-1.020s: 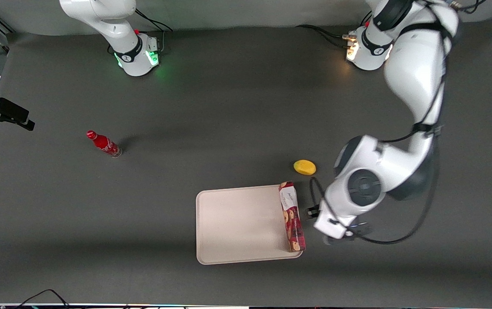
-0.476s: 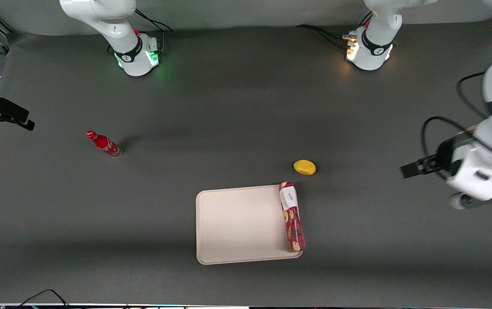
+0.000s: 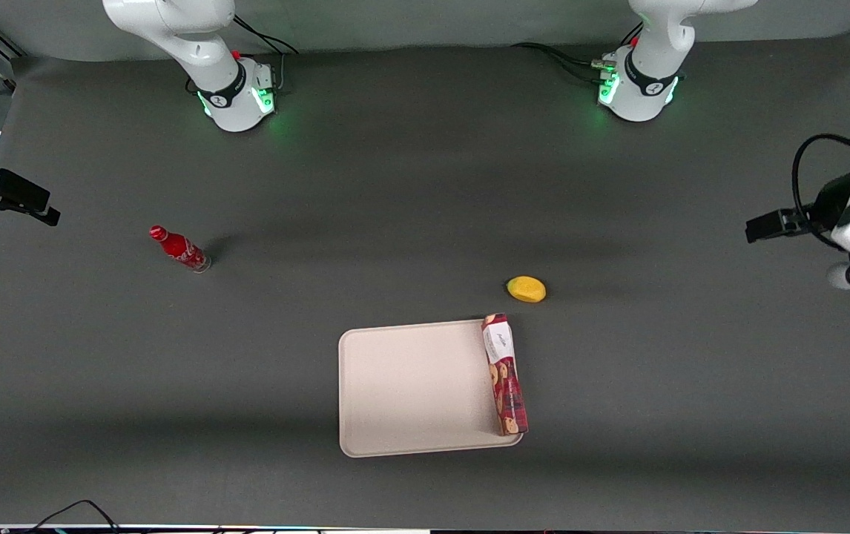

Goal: Place red cookie box on tray

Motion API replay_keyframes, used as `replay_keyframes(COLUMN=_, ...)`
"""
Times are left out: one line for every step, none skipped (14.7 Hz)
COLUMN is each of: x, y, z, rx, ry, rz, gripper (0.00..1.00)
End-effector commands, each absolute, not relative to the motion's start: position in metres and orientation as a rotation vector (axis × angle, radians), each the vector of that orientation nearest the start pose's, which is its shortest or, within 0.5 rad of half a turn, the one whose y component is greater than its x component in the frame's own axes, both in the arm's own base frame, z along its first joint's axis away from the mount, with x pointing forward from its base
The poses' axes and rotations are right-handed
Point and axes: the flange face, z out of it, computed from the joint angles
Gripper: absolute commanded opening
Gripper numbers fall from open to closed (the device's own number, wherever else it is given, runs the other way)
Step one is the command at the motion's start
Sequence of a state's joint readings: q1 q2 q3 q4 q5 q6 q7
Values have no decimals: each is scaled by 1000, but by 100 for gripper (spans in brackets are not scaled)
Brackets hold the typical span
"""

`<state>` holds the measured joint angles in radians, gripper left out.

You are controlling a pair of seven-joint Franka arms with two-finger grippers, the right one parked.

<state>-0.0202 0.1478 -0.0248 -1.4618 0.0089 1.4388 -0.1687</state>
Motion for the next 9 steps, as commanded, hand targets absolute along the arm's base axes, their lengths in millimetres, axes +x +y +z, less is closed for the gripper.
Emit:
replay_keyframes(x=524, y=-20, z=588, rx=-3149, ry=-126, rz=182, gripper=100)
replay_keyframes(x=520, y=-20, z=590, rx=-3150, ry=-125, rz=187, gripper=100)
replay_keyframes(x=521, y=-19, z=590, rx=-3138, ry=-122, rz=190, gripper=100)
replay_keyframes(x=523, y=-19, z=596, rx=-3139, ry=-115, rz=173, gripper=100)
replay_keyframes(x=524, y=-16, z=602, rx=-3142, ry=-91, rz=158, gripper=100)
replay_keyframes(x=525, y=-13, z=604, rx=-3148, ry=-14, rz=148, gripper=100)
replay_keyframes(x=526, y=-9, z=606, rx=-3151, ry=77, rz=141, gripper=100)
replay_keyframes(x=527, y=-1, z=607, rx=-3153, ry=81, rz=141, gripper=100)
replay_keyframes(x=526, y=-2, z=607, rx=-3153, ry=81, rz=145, gripper=100)
